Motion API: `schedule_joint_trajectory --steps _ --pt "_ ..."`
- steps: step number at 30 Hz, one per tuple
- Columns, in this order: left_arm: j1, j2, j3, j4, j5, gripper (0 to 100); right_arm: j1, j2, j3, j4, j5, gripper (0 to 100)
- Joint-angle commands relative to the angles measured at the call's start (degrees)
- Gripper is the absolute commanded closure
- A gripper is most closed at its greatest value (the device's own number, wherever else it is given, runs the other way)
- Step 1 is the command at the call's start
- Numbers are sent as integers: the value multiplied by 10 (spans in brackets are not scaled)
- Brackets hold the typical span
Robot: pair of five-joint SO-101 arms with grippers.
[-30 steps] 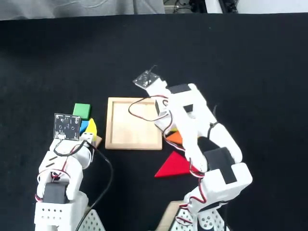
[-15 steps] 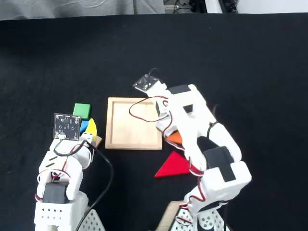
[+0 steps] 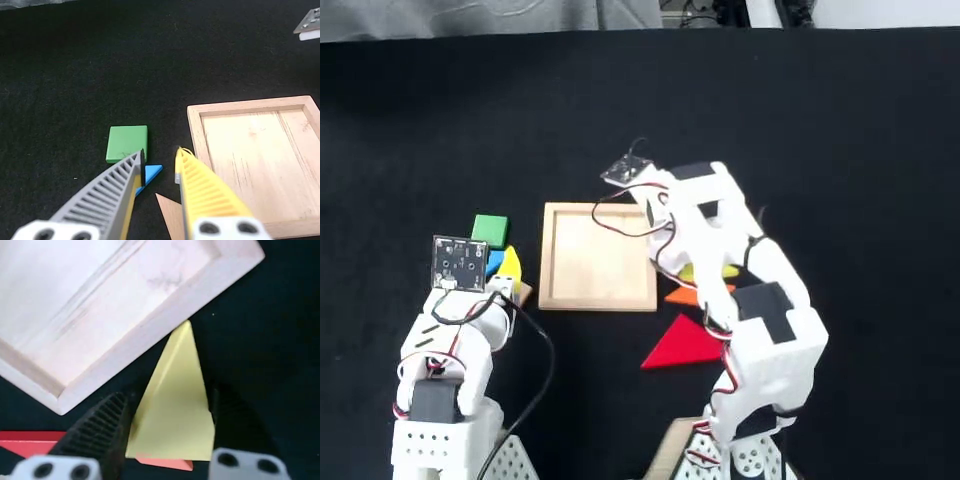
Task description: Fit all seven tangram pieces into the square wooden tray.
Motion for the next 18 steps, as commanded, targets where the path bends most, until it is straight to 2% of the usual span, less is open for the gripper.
schedule_joint_trajectory --steps 1,7,18 --pt "7 2 12 1 -5 881 9 -4 -1 10 4 809" --pt "7 2 12 0 -5 881 60 -95 5 13 4 806" --pt "7 2 12 0 -5 881 73 -127 27 10 7 808"
